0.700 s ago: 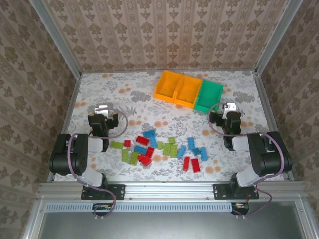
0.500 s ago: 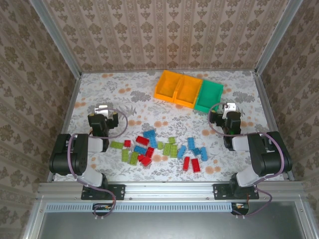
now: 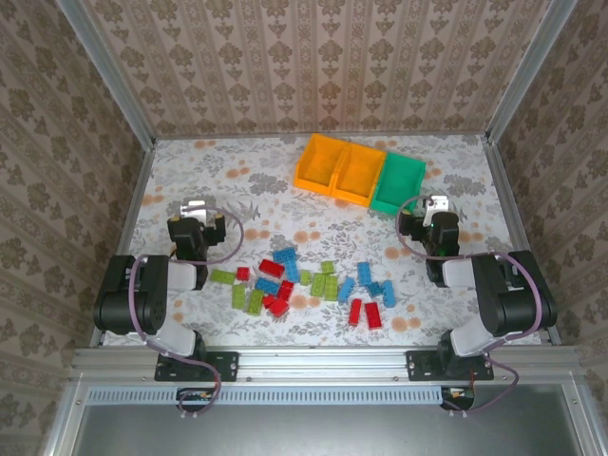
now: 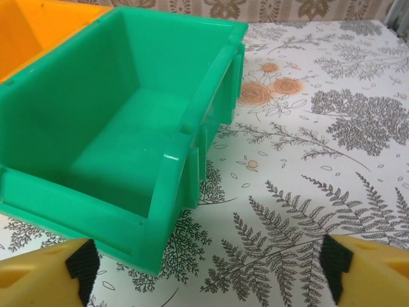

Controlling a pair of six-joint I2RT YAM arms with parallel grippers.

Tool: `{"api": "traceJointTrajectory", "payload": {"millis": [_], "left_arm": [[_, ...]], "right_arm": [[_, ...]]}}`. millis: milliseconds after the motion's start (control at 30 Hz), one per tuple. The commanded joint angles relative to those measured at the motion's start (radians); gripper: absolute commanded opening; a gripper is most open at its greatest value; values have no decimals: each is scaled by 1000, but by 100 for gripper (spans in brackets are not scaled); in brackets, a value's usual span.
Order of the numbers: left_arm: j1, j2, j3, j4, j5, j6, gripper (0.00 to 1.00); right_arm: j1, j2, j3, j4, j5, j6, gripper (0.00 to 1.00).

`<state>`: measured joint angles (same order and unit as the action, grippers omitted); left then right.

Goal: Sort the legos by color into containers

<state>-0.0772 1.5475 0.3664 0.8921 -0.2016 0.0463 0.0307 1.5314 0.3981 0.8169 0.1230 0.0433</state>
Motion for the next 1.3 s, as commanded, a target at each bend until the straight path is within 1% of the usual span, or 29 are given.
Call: {"api": "traceJointTrajectory", "payload": {"millis": [0,67,100,133,167,267,333,400,567,667,767,833,1000,1067,1200,1267], "left_arm": [[2,-3,12,28,4,9,100],[2,-4,12,28,4,9,100],[2,-3,13,28,4,9,100],[4,-3,12,28,5,8,100],[3,-3,12,28,5,9,100],[3,-4,13,28,4,9,100],[3,-3,13,28,4,9,100],[2,-3,12,28,3,9,100],[3,-3,14,28,4,9,100],[3,-3,13,28,4,9,100],[2,-3,12,28,4,9,100],[2,-3,13,28,5,9,100],[2,-3,12,28,5,9,100],[3,-3,13,28,4,9,100],[3,-3,12,28,3,9,100],[3,-4,12,28,3,9,100]], "right_arm": [[5,-77,88,-153,49,6,89],[-6,-115,246,-509,140,100,90],[-11,-111,312,-629,164,132,90],[-14,-103,364,-722,179,146,89],[-14,-94,399,-775,181,154,89],[-22,-53,491,-924,202,223,92],[-31,-16,544,-988,183,257,92],[-32,23,583,-1014,135,263,92],[-32,127,706,-1113,69,288,92],[-32,194,768,-1155,36,288,88],[-32,233,789,-1155,16,293,85],[-31,254,797,-1154,6,295,81],[-19,304,849,-1194,-25,261,55],[-4,310,859,-1206,-16,241,43],[28,301,852,-1200,-18,208,28],[47,297,849,-1197,-25,188,24]]}}
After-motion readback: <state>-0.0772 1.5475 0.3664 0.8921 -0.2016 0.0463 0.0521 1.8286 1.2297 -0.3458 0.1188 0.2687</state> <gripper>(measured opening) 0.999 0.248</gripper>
